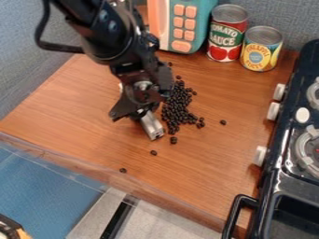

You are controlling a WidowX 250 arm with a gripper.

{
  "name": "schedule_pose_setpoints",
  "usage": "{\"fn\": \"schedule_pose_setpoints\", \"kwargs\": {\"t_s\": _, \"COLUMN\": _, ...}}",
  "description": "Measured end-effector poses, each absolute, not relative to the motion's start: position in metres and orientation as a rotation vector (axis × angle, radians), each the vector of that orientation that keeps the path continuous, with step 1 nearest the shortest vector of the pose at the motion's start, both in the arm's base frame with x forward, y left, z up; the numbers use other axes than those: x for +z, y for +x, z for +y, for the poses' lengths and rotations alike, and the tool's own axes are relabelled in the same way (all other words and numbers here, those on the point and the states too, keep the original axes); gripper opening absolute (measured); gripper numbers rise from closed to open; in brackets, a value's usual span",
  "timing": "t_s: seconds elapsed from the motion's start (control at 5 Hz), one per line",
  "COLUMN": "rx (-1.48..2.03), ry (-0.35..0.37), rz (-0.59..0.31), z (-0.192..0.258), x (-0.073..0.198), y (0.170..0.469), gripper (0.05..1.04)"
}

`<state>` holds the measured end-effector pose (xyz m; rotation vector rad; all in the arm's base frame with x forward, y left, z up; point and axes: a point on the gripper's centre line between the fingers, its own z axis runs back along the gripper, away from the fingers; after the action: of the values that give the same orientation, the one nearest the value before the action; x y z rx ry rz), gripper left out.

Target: Sweep into pile

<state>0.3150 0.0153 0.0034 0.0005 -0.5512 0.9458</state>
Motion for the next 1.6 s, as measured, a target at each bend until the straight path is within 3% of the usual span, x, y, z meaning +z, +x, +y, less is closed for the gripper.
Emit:
{"fn": "schedule_pose_setpoints", "kwargs": {"t_s": 0.6, "rx": 0.987, "ry": -0.001, "rz": -0.537, "z": 0.013, "x": 0.007, "y": 0.324, "gripper": 0.381}}
{"fn": "schedule_pose_setpoints", "kwargs": {"t_s": 0.8, "rx": 0.951, "ry": 0.006, "rz": -0.478, "z": 0.013, "x": 0.011, "y": 0.297, "gripper": 0.381}}
{"fn": "schedule_pose_setpoints", "kwargs": {"t_s": 1.0, "rx": 0.971, "ry": -0.033, "rz": -0.471, "z": 0.026, "x": 0.036, "y": 0.284, "gripper": 0.381}}
{"fn": "schedule_pose_setpoints", "kwargs": {"t_s": 1.2, "rx": 0.932, "ry": -0.078, "rz": -0.551, "z": 0.040, "x": 0.070, "y": 0.284, "gripper": 0.381}}
{"fn": "schedule_pose_setpoints", "kwargs": {"t_s": 1.4, "rx": 0.872, "ry": -0.077, "rz": -0.588, "z": 0.063, "x": 0.081, "y": 0.283, "gripper": 0.381}}
{"fn": "schedule_pose_setpoints", "kwargs": {"t_s": 1.6, "rx": 0.759, "ry": -0.062, "rz": -0.579, "z": 0.092, "x": 0.071, "y": 0.292, "gripper": 0.381}}
